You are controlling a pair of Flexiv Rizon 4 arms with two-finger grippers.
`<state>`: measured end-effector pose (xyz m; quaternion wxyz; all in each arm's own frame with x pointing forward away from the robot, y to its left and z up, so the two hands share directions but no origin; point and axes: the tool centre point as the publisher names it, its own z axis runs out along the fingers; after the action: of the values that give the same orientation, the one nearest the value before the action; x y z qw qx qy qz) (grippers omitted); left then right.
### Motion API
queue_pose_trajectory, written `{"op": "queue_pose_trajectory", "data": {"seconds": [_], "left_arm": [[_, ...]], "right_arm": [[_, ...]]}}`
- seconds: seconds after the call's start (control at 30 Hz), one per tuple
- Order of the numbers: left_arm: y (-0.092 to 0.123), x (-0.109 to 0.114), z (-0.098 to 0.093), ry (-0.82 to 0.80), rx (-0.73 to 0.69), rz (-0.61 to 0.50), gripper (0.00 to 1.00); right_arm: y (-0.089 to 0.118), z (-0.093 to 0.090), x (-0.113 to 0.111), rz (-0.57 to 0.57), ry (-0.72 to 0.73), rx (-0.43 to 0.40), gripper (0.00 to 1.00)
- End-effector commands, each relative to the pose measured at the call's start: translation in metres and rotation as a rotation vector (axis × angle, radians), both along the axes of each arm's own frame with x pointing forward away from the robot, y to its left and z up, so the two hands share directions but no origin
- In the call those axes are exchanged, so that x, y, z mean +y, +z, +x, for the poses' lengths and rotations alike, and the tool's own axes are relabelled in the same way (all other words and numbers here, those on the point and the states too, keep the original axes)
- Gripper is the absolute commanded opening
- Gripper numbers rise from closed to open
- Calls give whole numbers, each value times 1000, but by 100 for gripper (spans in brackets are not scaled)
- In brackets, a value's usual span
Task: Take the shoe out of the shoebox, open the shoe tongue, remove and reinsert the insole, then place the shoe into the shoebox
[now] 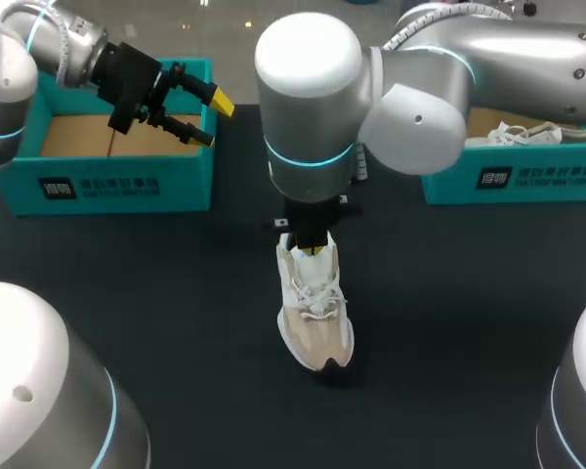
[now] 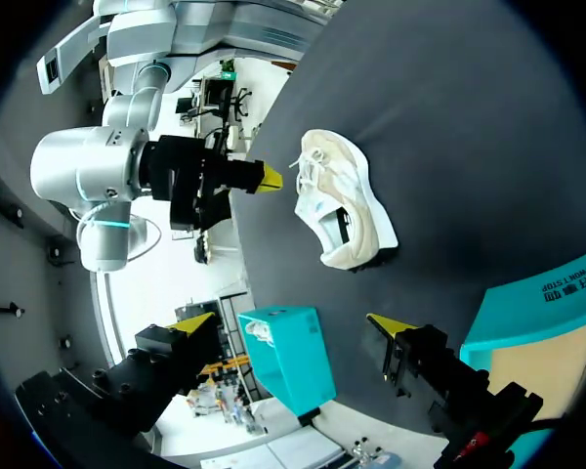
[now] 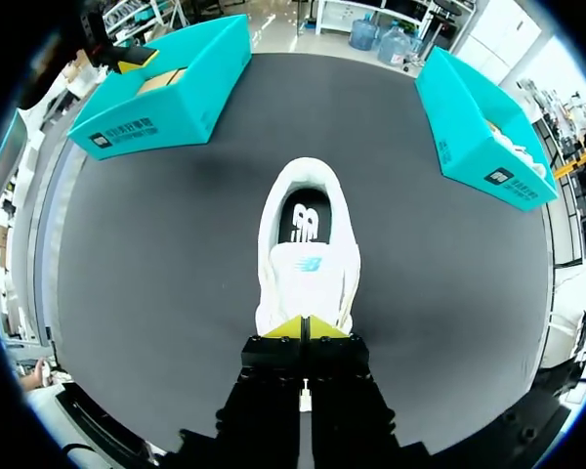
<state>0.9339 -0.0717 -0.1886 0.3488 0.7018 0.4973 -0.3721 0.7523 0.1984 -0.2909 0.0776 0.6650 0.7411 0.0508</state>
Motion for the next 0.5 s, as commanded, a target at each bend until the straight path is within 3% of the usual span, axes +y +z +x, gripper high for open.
{"op": "queue_pose_trajectory", "data": {"seconds": [0.03, 0.23, 0.5], "left_arm": [[0, 0, 0, -1, -1, 2, 100], [0, 0, 0, -1, -1, 2, 100], [0, 0, 0, -1, -1, 2, 100]], "right_arm": [[-17, 5, 3, 11, 16, -6, 0], [-40, 18, 1, -21, 17, -8, 0], [-54, 27, 2, -11, 22, 12, 0]]}}
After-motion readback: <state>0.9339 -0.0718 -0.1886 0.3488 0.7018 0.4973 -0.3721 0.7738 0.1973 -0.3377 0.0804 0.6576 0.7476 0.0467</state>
